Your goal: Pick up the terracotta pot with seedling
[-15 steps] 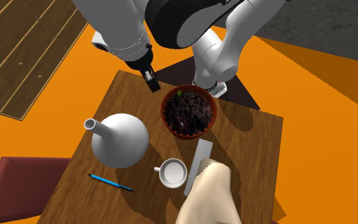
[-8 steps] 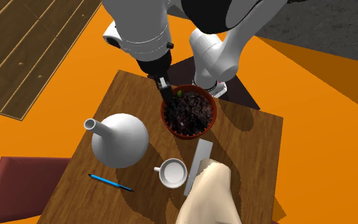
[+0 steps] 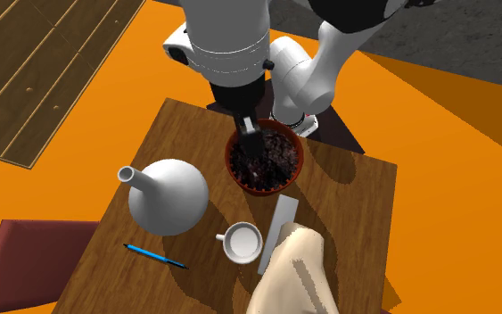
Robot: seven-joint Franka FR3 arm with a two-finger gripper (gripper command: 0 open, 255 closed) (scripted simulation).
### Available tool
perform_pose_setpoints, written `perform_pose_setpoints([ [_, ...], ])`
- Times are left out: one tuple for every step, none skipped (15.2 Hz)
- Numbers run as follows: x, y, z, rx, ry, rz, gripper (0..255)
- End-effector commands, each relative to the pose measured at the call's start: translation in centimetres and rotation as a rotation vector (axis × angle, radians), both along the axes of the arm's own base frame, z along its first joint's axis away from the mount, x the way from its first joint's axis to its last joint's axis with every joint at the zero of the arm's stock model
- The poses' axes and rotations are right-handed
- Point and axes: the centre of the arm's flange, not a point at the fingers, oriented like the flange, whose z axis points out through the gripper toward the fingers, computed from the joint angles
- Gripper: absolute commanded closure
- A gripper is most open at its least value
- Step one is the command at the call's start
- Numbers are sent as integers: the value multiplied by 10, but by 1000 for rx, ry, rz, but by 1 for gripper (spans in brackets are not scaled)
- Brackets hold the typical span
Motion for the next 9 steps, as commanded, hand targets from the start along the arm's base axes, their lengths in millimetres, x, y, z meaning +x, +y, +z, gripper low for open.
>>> perform_pose_setpoints([
  [-1,1,-11,1,-1,-2,0],
  [-1,1,-16,1,-1,-2,0],
  [-1,1,-21,1,-1,-2,0],
  [-1,1,-30,1,-1,-2,0],
  [-1,1,-30,1,-1,-2,0],
  [-1,1,-30,1,-1,-2,0],
  [0,0,-31,1,-1,-2,255],
  [0,0,-31,1,-1,-2,255],
  [0,0,-31,1,-1,-2,255],
])
